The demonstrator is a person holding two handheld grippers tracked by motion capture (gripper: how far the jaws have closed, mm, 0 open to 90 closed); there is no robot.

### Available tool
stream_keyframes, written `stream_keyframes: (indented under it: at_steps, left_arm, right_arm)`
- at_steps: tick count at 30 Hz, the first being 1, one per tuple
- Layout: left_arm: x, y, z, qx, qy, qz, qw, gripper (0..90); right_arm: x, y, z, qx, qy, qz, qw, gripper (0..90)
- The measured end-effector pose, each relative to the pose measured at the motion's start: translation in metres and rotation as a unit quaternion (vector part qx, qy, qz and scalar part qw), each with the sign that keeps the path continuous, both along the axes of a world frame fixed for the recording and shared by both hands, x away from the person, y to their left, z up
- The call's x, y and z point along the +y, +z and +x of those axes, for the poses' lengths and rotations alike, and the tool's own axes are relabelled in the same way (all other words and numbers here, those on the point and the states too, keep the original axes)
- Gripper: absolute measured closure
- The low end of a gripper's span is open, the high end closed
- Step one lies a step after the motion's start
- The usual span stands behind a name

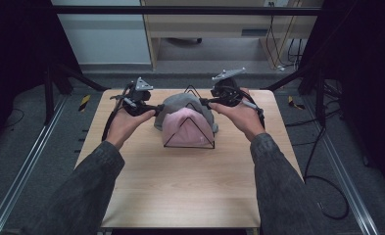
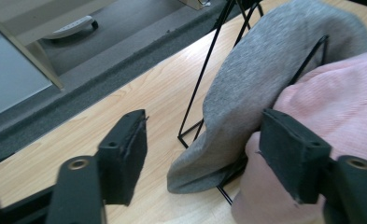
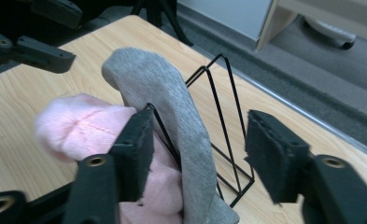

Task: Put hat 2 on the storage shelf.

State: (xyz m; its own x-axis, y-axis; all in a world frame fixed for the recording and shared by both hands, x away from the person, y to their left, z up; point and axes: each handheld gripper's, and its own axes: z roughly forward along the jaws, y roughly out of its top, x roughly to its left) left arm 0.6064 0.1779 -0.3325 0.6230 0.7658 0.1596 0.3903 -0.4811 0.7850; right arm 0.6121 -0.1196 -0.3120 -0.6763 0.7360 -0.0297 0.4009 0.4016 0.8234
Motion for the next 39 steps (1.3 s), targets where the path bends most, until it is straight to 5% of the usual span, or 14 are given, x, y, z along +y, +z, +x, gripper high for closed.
stream_keyframes:
  at_steps: [9,15,18,23,31,39]
  left_arm:
    - [0.0,0.018,-0.04,0.011,-0.01,-0.003,0.9999,15.5]
    - [-0.003,0.031,-0.067,0.007,-0.026,0.008,0.9996,13.5]
    - [-0.003,0.037,-0.08,0.004,-0.035,-0.004,0.9994,13.0]
    - [-0.002,0.043,-0.097,-0.007,-0.055,0.017,0.9983,12.1]
    - [0.01,0.037,-0.115,-0.007,-0.059,0.012,0.9982,10.7]
    - [0.022,0.012,-0.123,0.014,-0.06,0.021,0.9979,10.3]
  right_arm:
    - [-0.006,0.017,-0.037,-0.002,-0.021,0.019,0.9996,19.0]
    - [-0.011,0.028,-0.065,-0.02,-0.028,0.023,0.9991,16.4]
    - [-0.012,0.033,-0.079,-0.034,-0.022,0.027,0.9988,14.7]
    - [-0.014,0.038,-0.092,-0.049,-0.014,0.032,0.9982,12.3]
    - [-0.024,0.041,-0.112,-0.067,-0.015,0.027,0.9973,11.1]
    - [-0.043,0.02,-0.128,-0.062,-0.034,0.008,0.9975,10.4]
